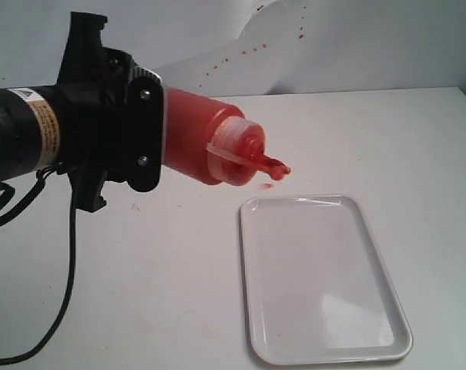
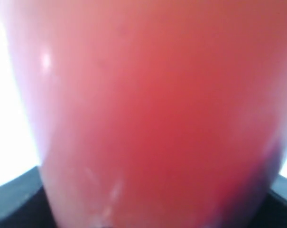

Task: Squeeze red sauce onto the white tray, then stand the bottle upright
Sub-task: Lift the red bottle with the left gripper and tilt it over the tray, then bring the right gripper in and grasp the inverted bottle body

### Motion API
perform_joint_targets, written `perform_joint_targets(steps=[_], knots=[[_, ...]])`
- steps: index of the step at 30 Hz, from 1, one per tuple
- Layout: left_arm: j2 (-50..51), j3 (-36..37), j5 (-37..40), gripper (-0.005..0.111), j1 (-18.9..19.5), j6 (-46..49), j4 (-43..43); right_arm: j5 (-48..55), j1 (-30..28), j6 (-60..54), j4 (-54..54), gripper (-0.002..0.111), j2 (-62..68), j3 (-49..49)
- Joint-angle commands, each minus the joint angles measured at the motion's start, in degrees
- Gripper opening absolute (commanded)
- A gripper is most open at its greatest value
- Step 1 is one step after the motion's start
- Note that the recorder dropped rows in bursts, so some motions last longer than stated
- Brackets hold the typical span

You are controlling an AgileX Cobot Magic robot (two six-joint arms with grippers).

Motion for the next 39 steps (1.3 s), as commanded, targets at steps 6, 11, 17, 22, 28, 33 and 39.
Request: perform_joint_targets(steps=[6, 11, 17, 22, 28, 33, 39], knots=[[8.19, -2.87, 15.31, 0.0, -9.85, -20.06, 27.81, -0.06, 0.08, 0.27, -0.47, 0.0, -0.23, 0.16], [14.15, -4.69, 23.99, 0.0, -15.13, -22.75, 32.35, -0.06, 0.08, 0.27, -0.47, 0.0, -0.23, 0.16], [22.5, -8.01, 33.23, 0.0, -17.63, -22.08, 32.35, -0.06, 0.08, 0.27, -0.47, 0.0, -0.23, 0.16], [26.84, -8.46, 35.55, 0.0, -20.19, -14.63, 32.35, -0.06, 0.08, 0.27, -0.47, 0.0, -0.23, 0.16], [28.78, -8.46, 36.51, 0.0, -22.22, -14.53, 32.35, -0.06, 0.08, 0.27, -0.47, 0.0, -0.23, 0.16], [28.78, -9.01, 39.62, 0.0, -22.23, -13.13, 32.35, -0.06, 0.08, 0.27, -0.47, 0.0, -0.23, 0.16], [28.78, -9.37, 39.13, 0.0, -22.96, -11.1, 32.35, -0.36, 0.08, 0.29, -0.45, 0.0, -0.23, 0.16]])
